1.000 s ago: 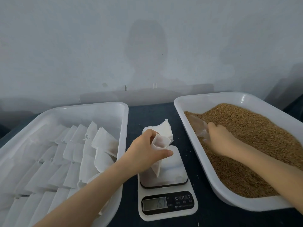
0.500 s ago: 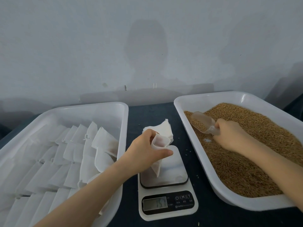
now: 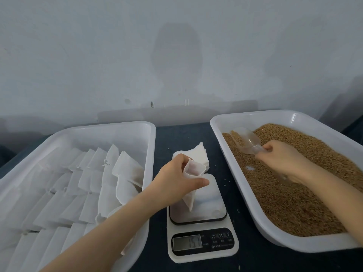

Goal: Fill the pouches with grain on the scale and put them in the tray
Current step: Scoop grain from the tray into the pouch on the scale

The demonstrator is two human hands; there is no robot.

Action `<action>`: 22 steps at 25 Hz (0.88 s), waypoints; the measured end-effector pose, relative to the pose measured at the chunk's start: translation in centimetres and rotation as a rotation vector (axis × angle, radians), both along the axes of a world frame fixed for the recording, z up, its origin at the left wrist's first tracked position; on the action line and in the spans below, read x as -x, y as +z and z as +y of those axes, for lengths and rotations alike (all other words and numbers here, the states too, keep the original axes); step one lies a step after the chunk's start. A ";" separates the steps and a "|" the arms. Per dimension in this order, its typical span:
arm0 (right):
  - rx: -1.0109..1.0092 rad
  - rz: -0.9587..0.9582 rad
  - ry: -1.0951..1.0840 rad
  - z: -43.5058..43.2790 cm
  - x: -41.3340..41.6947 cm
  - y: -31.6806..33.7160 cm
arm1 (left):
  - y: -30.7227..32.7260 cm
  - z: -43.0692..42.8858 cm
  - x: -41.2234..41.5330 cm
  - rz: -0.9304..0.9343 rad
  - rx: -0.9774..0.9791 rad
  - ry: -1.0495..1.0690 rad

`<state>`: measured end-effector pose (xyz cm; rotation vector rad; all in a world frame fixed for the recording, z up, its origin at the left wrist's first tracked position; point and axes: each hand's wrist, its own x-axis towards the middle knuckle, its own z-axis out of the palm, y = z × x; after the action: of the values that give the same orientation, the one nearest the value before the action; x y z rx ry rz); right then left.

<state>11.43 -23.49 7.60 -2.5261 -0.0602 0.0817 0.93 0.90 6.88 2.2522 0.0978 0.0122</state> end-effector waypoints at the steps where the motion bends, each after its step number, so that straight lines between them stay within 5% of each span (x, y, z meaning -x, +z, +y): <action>1: -0.028 0.004 -0.007 0.1 0.0 0.0 | 0.0 0.0 0.0 0.001 0.000 -0.001; 22: 0.190 -0.535 0.242 0.5 0.7 1.4 | -0.3 0.3 -0.2 -0.006 0.029 -0.013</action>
<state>10.77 -23.00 9.05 -2.6464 -0.5951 -0.5162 1.13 1.16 6.59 2.2237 0.0798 0.0108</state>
